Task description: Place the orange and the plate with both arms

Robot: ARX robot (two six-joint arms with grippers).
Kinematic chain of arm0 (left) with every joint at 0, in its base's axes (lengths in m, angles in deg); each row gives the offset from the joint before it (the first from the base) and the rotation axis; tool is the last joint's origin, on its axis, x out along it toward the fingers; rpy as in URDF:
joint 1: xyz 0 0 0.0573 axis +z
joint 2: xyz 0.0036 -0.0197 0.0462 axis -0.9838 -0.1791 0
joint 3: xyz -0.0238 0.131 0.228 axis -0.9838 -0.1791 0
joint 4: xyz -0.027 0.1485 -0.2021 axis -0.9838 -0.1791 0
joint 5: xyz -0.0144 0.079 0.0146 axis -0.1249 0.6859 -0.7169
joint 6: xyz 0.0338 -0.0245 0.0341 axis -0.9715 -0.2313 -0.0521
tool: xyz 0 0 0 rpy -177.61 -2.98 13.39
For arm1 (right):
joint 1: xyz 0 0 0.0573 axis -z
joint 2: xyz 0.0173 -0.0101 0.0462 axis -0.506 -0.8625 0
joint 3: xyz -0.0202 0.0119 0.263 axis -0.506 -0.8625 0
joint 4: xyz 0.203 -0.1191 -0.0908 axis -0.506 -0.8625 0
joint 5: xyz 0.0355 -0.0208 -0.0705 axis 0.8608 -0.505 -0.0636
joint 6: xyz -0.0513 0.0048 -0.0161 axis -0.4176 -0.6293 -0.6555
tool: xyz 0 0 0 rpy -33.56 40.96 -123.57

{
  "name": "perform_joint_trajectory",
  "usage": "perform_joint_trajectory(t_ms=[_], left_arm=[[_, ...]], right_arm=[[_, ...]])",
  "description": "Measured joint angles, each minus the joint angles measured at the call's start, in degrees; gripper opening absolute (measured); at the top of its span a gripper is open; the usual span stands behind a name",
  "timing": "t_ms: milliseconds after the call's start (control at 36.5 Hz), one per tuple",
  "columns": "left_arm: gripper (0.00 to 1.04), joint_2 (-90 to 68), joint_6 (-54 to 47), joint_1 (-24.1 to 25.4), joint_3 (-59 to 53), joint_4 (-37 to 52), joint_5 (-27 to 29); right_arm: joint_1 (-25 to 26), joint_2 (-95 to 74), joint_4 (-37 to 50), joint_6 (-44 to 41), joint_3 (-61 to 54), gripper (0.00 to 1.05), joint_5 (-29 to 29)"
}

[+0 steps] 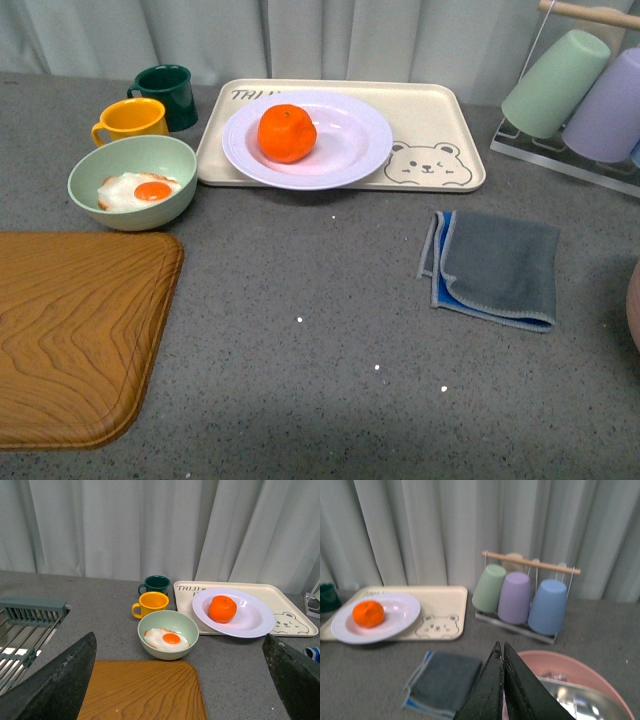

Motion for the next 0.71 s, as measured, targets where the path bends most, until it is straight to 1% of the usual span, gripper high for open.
perform_joint_trajectory(t_ms=[55, 274, 301, 329, 411, 466, 685, 712], left_arm=[[0.98, 0.0, 0.0, 0.0, 0.0, 0.0, 0.04], [0.98, 0.0, 0.0, 0.0, 0.0, -0.02, 0.02], [0.98, 0.0, 0.0, 0.0, 0.0, -0.02, 0.0], [0.98, 0.0, 0.0, 0.0, 0.0, -0.02, 0.02], [0.98, 0.0, 0.0, 0.0, 0.0, -0.02, 0.02], [0.98, 0.0, 0.0, 0.0, 0.0, -0.02, 0.02], [0.98, 0.0, 0.0, 0.0, 0.0, -0.02, 0.02], [0.98, 0.0, 0.0, 0.0, 0.0, -0.02, 0.02]], right_arm=[[0.0, 2.62, -2.95, 0.0, -0.02, 0.01, 0.13], [0.0, 4.74, -3.48, -0.02, -0.02, 0.01, 0.15], [0.0, 4.74, -3.5, -0.04, -0.02, 0.04, 0.15], [0.0, 4.74, -3.5, -0.07, -0.02, 0.09, 0.15], [0.0, 4.79, -3.5, -0.04, -0.02, 0.2, 0.15], [0.0, 4.79, -3.5, -0.04, -0.02, 0.3, 0.15], [0.0, 4.79, -3.5, -0.04, -0.02, 0.61, 0.15], [0.0, 4.81, -3.5, -0.07, -0.02, 0.66, 0.15]])
